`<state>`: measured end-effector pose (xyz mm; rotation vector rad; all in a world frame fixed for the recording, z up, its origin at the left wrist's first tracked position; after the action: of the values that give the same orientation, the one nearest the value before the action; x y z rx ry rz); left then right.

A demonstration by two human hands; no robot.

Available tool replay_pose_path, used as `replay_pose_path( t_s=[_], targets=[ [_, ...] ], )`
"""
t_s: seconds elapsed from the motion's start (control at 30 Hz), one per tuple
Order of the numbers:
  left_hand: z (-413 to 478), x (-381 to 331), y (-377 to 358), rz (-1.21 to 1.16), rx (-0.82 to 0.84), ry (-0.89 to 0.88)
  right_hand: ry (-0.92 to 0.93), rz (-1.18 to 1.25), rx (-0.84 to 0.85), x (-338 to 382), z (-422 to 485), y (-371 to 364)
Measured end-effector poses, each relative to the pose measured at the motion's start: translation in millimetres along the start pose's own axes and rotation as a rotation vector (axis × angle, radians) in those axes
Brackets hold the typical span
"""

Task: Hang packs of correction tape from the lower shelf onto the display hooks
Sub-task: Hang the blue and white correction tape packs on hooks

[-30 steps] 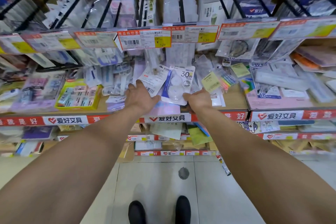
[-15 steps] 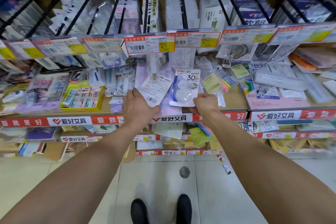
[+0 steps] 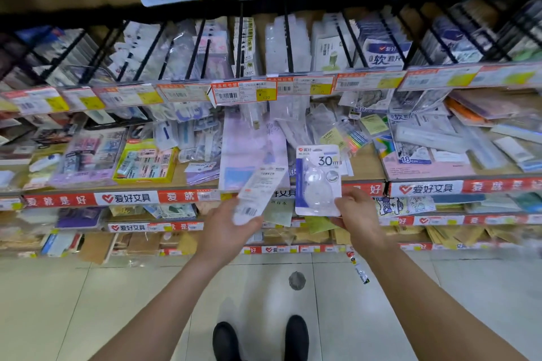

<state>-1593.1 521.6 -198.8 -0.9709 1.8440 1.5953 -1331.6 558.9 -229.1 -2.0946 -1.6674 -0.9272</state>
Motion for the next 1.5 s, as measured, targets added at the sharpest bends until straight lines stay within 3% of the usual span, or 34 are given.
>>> replay_pose_path(
  t_s=[0.2,0.37,0.5,0.83,1.5],
  targets=[
    [-27.7,-6.8,9.7,-0.481,0.191,0.165,0.064,0.064,0.001,-1.1,-33.9,20.4],
    [-35.0,-22.8,20.7,-0.951,0.139,0.292,0.136,0.084,0.047,19.4,-59.2,23.7],
    [-40.9,-31.6,31.4,-1.172,0.110,0.355,0.215,0.062,0.113,43.6,-79.5,23.2],
    [-49.8,-55.5,53.6,-1.446,0.095,0.312,0.356,0.233,0.295,109.2,-136.5,4.6],
    [-33.0,-94.5,73.6,-1.539,0.053,0.042,0.682,0.403,0.354,236.8,-158.3,-32.3]
  ],
)
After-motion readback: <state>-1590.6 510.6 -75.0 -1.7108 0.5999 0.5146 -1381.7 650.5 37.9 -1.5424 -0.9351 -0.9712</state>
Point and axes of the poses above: each hand's wrist, its own z-axis towards the middle knuckle, its own y-axis out of the back of the hand, x = y × z, the point moved 2 cm from there along z, towards the middle knuckle, and after that the axes turned 13 degrees about -y, right-handed, at the moved point
